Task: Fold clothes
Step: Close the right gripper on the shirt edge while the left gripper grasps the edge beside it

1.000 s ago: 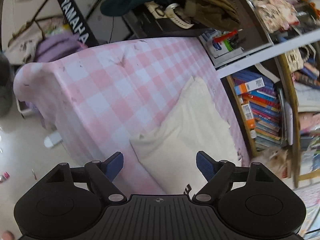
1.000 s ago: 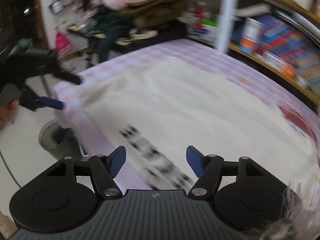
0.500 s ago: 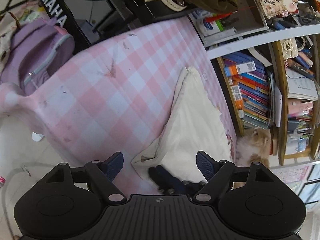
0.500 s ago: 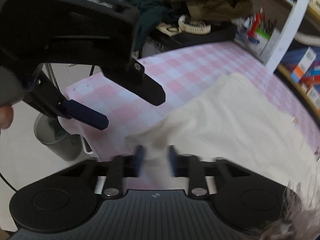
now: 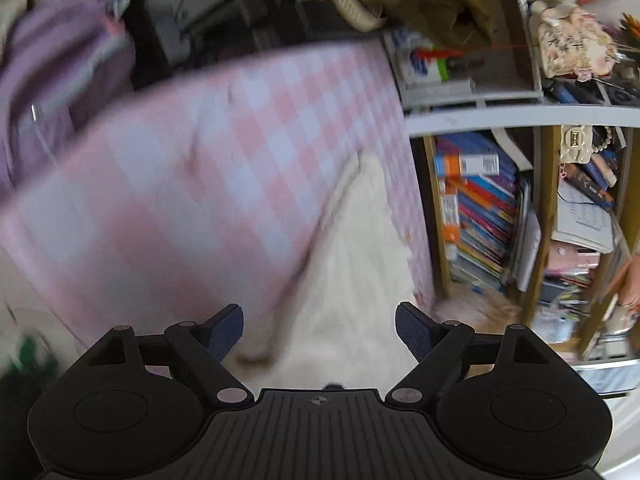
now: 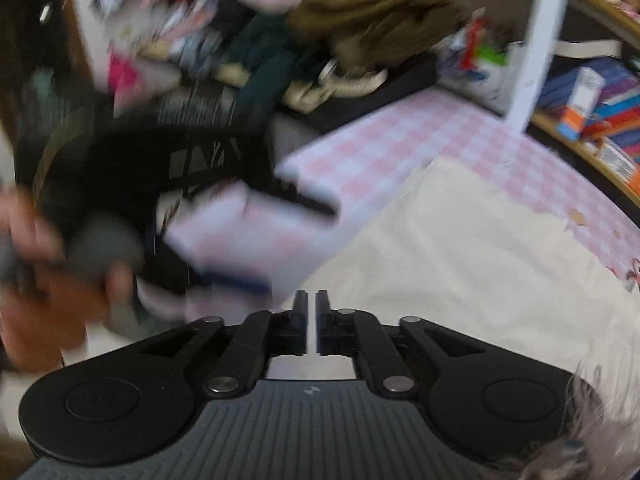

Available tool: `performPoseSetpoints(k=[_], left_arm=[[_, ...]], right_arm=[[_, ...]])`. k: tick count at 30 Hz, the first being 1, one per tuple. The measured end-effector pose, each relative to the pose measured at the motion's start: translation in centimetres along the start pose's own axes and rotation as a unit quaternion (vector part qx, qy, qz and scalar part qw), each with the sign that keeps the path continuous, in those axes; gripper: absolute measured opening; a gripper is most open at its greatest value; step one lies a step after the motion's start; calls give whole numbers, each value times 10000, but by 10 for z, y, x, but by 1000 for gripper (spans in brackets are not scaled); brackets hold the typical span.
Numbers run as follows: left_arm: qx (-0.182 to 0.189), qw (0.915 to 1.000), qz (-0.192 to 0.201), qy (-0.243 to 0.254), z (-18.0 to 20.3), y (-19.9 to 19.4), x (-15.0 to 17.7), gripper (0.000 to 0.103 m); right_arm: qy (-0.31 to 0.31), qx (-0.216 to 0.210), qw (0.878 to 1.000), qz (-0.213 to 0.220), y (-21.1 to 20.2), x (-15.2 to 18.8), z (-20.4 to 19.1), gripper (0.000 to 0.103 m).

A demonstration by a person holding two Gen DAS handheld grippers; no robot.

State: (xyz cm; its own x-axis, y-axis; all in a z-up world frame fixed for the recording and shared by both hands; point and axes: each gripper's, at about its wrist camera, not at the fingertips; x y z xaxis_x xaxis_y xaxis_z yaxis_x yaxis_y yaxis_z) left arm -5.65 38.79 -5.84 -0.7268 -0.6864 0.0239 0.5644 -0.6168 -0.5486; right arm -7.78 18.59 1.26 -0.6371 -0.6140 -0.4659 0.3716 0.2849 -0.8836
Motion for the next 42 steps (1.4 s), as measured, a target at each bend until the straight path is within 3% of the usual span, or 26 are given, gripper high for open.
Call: performPoseSetpoints(k=[1,4,6,8,10,13,16,21,22,23,25,36,37,41,42], left_arm=[[-61,10000,60,26,-1,-4,-1,85],[-77,9999,41,-85,-9,-7,1,85],[-74,9998,-66,-159,-14,-5,5,85],[-60,9995,-191,-236,-17,0,8,85],[2,9991,-309,-307,-18,7,10,85],[283,9978,-434,-415,-16,18,10,86],[793,9931,-670,-550,-10,39,9,87],[857,9912,-926,-402,8,70,15,85],[817,9917,-923,-368,9,70,15,85],[779,9921,-920,-341,9,71,15,85],[745,9925,-909,-344,7,71,15,85],[583,9940,-823,-423,-5,72,17,78],[557,9943,-818,-407,-5,73,17,76],[395,9945,-842,-485,-10,76,21,44],[373,9947,-834,-479,-11,77,23,41]], right_arm=[[-166,39,9998,-59,7,1,-6,45],[-524,104,9983,-217,30,3,-22,46],[-596,164,9976,-318,44,4,-27,39],[-413,170,9987,-256,48,4,-22,14],[-100,129,9998,-131,43,4,-12,5],[94,48,9997,236,19,4,-1,5],[167,6,9989,431,-3,2,7,5],[272,-190,9991,281,-8,-1,15,6],[275,-261,9991,186,-6,-1,16,9],[308,-309,9990,111,-7,0,18,23],[405,-329,9986,23,-14,6,23,38],[884,290,9956,-116,-34,10,73,48],[934,332,9950,-130,-33,9,76,51],[1126,463,9924,-195,-30,6,87,60],[1153,490,9918,-234,-28,4,89,60]])
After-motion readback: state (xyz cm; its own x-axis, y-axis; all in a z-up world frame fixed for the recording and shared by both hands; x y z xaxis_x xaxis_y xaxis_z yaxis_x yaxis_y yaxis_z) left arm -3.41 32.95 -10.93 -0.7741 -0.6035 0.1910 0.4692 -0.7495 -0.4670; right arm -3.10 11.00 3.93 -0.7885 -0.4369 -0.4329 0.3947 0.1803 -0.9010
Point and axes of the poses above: each gripper's, at about its wrist camera, not at the fingertips, and y roughly the way its jaws point, z to its right, x to its underside, and after that the axes turned 9 degrees about -z, right-handed
